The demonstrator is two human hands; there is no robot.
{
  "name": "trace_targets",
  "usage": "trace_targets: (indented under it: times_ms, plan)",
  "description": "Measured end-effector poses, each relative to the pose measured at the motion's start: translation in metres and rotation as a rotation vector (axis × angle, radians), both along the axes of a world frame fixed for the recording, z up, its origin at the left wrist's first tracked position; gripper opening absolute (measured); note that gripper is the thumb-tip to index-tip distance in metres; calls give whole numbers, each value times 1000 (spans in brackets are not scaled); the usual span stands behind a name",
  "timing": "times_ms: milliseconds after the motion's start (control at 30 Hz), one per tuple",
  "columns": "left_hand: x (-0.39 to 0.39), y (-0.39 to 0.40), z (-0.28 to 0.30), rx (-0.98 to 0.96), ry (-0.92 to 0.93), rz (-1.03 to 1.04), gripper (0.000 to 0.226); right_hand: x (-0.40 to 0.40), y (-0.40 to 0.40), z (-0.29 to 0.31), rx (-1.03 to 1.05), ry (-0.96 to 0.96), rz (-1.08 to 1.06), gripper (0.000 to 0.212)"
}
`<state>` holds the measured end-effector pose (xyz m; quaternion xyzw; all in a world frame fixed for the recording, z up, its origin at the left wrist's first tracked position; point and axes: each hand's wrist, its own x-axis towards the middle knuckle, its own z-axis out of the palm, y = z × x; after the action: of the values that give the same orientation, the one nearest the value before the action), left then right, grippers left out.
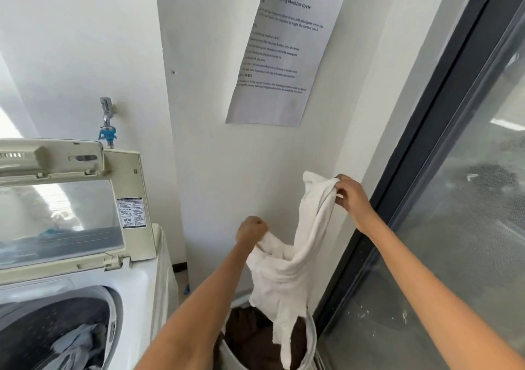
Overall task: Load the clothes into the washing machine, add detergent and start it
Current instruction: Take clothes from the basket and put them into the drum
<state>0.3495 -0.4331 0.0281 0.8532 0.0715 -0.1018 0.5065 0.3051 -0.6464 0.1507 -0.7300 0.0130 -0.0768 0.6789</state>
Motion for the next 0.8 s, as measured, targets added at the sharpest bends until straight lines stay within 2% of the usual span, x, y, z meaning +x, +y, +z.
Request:
trace_targets:
  times_ms: [67,167,233,300,367,433,467,500,567,633,667,800]
  plan:
    - [1,0,8,344,-168,-98,22,2,-3,-27,-387,125,-7,24]
    - [7,-5,17,450,-345,-261,28,-2,7,-64,-703,375,170,17]
    - [7,-8,23,326,-412,-287,28,-3,20,-77,-877,519,333,5]
    - [7,-9,30,31,-414,-237,25,4,29,-81,-1032,522,396,37]
    - [5,-8,46,-213,-394,-256,23,12,37,-73,-1115,358,287,70]
    - [1,-8,65,-291,-400,-327,22,20,44,-56,-1019,201,199,91]
    - [-1,-7,74,-305,-409,-348,22,24,44,-48,-930,166,243,95]
    - [-4,-5,85,-314,-424,-356,21,25,46,-39,-827,159,333,90]
    - [-6,3,107,-308,-455,-369,20,25,50,-22,-657,149,489,57]
    - [-6,14,128,-285,-509,-370,18,23,58,-5,-558,60,484,26]
    - [-7,20,138,-309,-542,-335,16,24,64,3,-501,4,446,18]
    - [-12,48,157,-558,-534,-19,20,26,81,43,-282,-140,355,20]
